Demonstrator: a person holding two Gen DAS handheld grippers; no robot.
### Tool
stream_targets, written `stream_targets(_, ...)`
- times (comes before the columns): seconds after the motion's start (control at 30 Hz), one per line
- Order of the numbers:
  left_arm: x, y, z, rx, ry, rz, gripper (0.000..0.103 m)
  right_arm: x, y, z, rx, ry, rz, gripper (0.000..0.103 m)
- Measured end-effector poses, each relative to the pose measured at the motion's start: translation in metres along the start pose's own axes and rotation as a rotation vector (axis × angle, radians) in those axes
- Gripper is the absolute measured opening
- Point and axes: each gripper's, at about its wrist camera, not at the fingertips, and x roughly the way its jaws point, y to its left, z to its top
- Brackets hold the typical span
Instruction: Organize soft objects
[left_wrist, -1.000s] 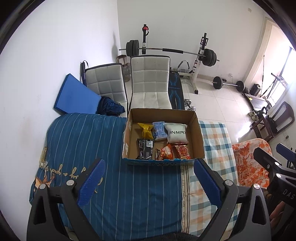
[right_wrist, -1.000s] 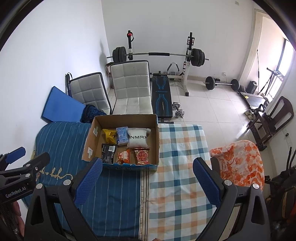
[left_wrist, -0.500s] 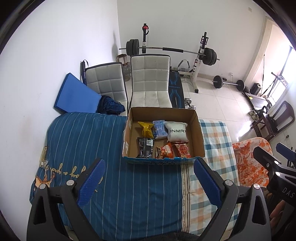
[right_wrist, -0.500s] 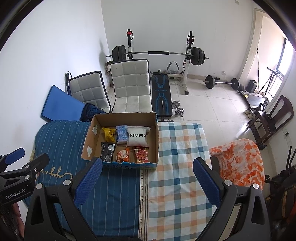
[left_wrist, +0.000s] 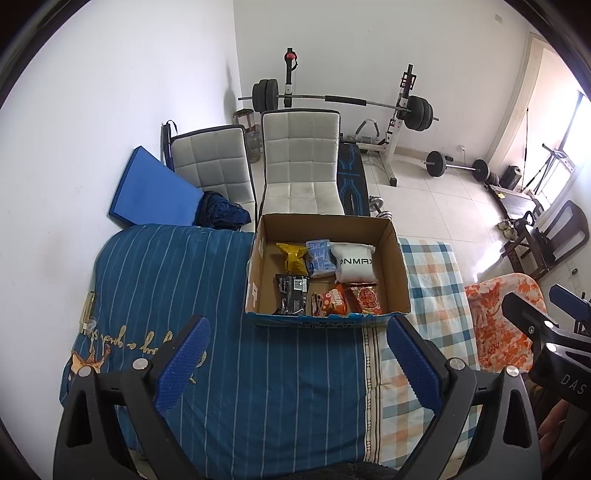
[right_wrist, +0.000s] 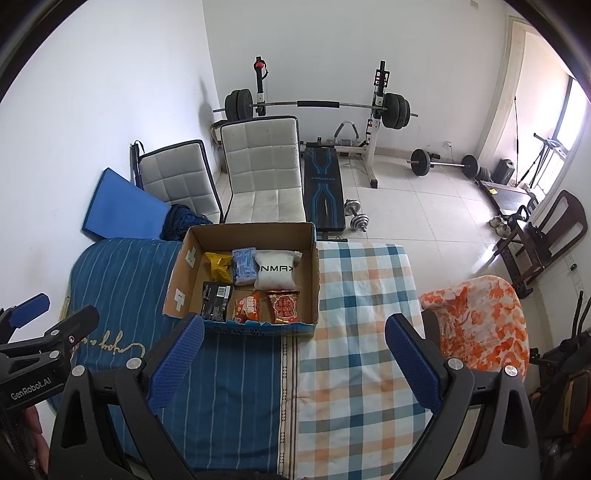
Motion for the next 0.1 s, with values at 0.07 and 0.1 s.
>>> stream_targets(0.07, 0.0001, 0.0004, 0.0001, -0.005, 0.002, -0.004, 0.098, 0.0005, 0.0013, -0.0005, -0.002, 0.001, -0.001, 0.100)
stream_targets(0.1, 0.0004, 0.0009, 0.0004, -0.007, 0.002, -0.006, 0.098, 0.0004, 0.0013, -0.0003, -0.002, 0.001, -0.001, 0.100)
